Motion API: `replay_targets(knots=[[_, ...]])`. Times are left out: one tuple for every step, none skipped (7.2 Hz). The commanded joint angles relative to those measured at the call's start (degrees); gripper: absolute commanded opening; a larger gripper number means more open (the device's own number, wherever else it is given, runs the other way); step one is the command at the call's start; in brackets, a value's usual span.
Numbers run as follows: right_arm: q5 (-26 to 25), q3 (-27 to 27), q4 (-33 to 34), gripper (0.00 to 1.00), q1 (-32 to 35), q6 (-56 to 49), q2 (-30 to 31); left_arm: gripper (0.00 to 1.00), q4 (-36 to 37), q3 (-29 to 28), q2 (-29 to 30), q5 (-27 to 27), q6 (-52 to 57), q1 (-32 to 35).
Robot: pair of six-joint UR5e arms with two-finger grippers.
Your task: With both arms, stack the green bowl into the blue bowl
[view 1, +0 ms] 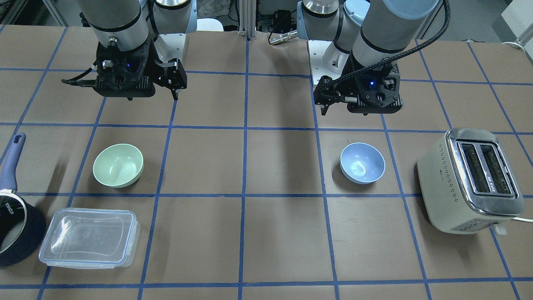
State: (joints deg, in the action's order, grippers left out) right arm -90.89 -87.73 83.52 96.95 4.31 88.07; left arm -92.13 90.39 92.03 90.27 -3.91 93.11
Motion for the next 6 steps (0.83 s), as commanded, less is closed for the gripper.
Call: replay_targets(knots=[[-0.17,0.01,0.15,1.0,0.0,-0.01,-0.01,1.0,0.02,0.13,-0.1,0.17,0.13,-0.03],[-0.17,0.01,0.24,1.0,0.0,-0.01,-0.18,1.0,-0.07,0.22,0.25,0.26,0.56,-1.16],[-0.17,-0.07,0.33,1.0,0.0,-0.01,-0.18,1.0,0.28,0.92,0.77,0.17,1.18,-1.43],[-0.17,-0.07,0.41,1.0,0.0,-0.01,-0.27,1.0,1.76,3.1,1.04,0.17,1.36,-2.65],[-0.17,-0.07,0.41,1.0,0.0,-0.01,-0.36,1.0,5.95,6.08,1.13,0.08,2.84,-5.8],[-0.26,-0.16,0.5,1.0,0.17,-0.01,-0.36,1.0,7.56,8.46,1.48,0.17,4.51,-7.74]])
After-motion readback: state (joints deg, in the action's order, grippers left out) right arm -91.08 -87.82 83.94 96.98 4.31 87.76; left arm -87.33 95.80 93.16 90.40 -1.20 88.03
